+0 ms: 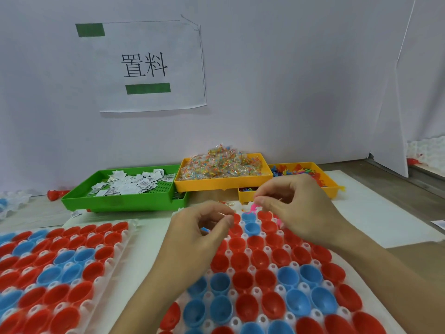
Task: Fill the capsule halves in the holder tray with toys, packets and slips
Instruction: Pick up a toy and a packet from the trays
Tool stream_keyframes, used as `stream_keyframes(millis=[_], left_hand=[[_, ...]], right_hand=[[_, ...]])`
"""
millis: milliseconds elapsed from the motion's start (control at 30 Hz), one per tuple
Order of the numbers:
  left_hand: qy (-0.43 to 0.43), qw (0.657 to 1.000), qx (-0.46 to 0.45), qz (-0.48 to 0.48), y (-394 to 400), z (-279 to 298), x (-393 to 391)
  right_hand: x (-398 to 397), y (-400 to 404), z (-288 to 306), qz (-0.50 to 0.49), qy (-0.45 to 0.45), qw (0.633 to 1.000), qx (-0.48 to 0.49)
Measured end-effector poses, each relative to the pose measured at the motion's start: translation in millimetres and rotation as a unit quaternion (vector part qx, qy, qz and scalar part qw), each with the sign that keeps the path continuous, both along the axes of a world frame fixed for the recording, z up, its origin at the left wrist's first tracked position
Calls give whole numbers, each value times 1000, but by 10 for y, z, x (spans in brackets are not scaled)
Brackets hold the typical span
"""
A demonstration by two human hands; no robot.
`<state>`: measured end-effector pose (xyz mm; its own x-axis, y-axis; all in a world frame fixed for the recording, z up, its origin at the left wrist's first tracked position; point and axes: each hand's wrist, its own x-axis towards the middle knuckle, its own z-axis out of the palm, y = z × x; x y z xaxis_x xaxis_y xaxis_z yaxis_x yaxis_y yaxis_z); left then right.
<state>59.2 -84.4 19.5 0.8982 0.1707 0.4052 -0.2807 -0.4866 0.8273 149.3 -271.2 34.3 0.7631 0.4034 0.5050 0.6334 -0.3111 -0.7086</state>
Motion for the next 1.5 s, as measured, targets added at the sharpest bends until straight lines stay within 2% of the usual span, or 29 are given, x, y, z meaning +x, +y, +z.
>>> stream_keyframes(millis=[100, 333, 767, 933, 1167, 1333, 1500], left_hand=[[3, 1000, -5, 30, 92, 21, 11], [22, 998, 5, 51, 150, 24, 6], [32, 998, 36, 50, 161, 33, 8], [49, 990, 85, 97, 177, 118, 220], [57, 962, 214, 160, 185, 349, 1045], [96, 917, 340, 185, 293, 276, 1604], [146, 876, 412, 205, 409, 258, 1925]], right_hand=[[132, -114, -64, -62, -31, 996, -59], [228, -145, -189, -81, -58, 978, -186], [213, -82, -262, -88, -84, 953, -276], [218, -84, -263, -101, -91, 949, -285], [212, -108, -275, -87, -111, 958, -250], [230, -123, -256, -90, -115, 974, -172], [275, -162, -242, -97, -121, 977, -149]])
